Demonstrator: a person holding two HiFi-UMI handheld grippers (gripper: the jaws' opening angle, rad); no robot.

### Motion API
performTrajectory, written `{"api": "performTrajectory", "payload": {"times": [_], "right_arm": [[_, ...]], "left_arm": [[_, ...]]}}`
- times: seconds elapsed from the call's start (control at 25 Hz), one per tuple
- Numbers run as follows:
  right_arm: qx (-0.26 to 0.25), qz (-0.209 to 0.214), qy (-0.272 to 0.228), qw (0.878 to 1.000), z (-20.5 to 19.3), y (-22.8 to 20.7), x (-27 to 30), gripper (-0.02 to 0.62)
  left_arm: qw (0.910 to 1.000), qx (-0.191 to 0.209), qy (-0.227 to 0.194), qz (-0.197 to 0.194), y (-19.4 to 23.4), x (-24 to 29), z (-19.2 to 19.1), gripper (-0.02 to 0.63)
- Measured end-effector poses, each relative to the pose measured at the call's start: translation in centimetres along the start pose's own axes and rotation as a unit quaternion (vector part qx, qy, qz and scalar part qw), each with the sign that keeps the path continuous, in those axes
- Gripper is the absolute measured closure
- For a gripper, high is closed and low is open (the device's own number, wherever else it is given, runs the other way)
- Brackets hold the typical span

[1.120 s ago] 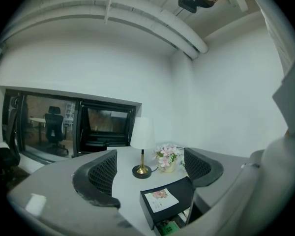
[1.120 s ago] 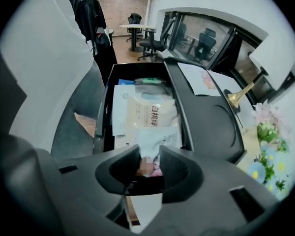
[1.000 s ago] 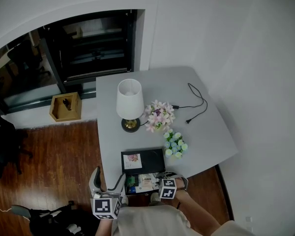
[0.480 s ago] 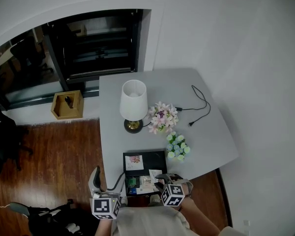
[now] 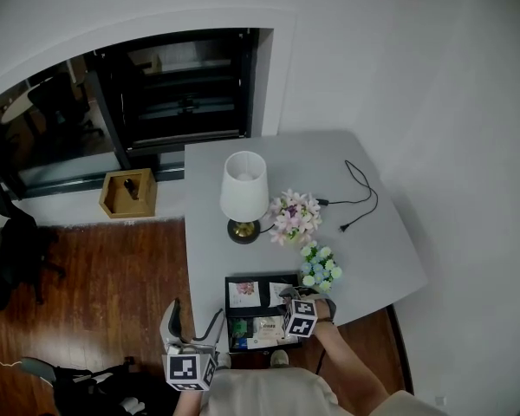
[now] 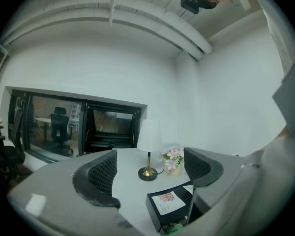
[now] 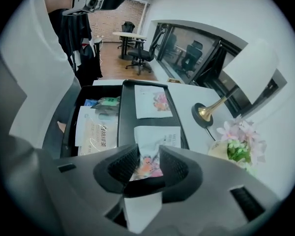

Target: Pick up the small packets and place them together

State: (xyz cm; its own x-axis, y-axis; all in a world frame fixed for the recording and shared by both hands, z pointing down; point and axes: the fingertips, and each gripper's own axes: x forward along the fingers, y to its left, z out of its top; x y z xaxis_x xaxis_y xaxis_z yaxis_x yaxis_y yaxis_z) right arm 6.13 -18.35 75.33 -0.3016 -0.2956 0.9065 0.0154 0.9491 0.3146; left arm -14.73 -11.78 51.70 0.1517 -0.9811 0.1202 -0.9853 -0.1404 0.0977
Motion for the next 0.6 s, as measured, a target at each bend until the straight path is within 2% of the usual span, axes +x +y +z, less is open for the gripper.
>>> {"api": "performTrajectory", "payload": {"times": [0.12,0.2,0.28,0.36,0.4,0.44,0.48,0.56,0.6], "right_arm": [[-0.006,0.005,-0.005,1.000,0.1,-0.3,0.0,0.433],[-0.015,0.008,-0.011,1.000,0.4,-0.2,-0.2,0.336],[-0.019,-0.004,-0.016,1.000,0.7,-0.4,-0.9,0.333],[0.006,-0.020,-0.044,0.999,1.6,-0.8,-2.4,0.333],[0.034,-0.030,-0.077,0.996,2.5,-1.2,-3.6,0.333],[0.072,-0.044,-0.126,0.988,3.9,-1.8,-5.3,0.333],[0.114,-0.063,-0.187,0.974,5.4,-2.6,-7.5,0.333],[0.186,-0.121,-0.306,0.926,7.8,-4.7,-12.5,0.333],[0.211,-0.157,-0.349,0.900,8.5,-5.7,-15.0,0.333]], "left_arm": [[1.0000,0.000,-0.001,0.003,0.1,0.1,0.0,0.187],[1.0000,-0.001,-0.001,0.003,0.0,0.2,-0.1,0.187],[1.0000,-0.001,0.000,0.000,-0.2,0.2,-0.1,0.187],[1.0000,-0.004,-0.001,-0.003,-0.4,0.3,-0.3,0.187],[1.0000,-0.005,-0.002,-0.005,-0.6,0.3,-0.3,0.187],[1.0000,-0.005,-0.003,-0.008,-0.7,0.4,-0.3,0.187],[0.9999,-0.003,-0.002,-0.011,-0.9,0.5,-0.2,0.187],[0.9999,-0.001,-0.003,-0.017,-1.3,0.7,-0.1,0.187],[0.9998,-0.001,-0.004,-0.019,-1.4,0.9,-0.1,0.187]]}}
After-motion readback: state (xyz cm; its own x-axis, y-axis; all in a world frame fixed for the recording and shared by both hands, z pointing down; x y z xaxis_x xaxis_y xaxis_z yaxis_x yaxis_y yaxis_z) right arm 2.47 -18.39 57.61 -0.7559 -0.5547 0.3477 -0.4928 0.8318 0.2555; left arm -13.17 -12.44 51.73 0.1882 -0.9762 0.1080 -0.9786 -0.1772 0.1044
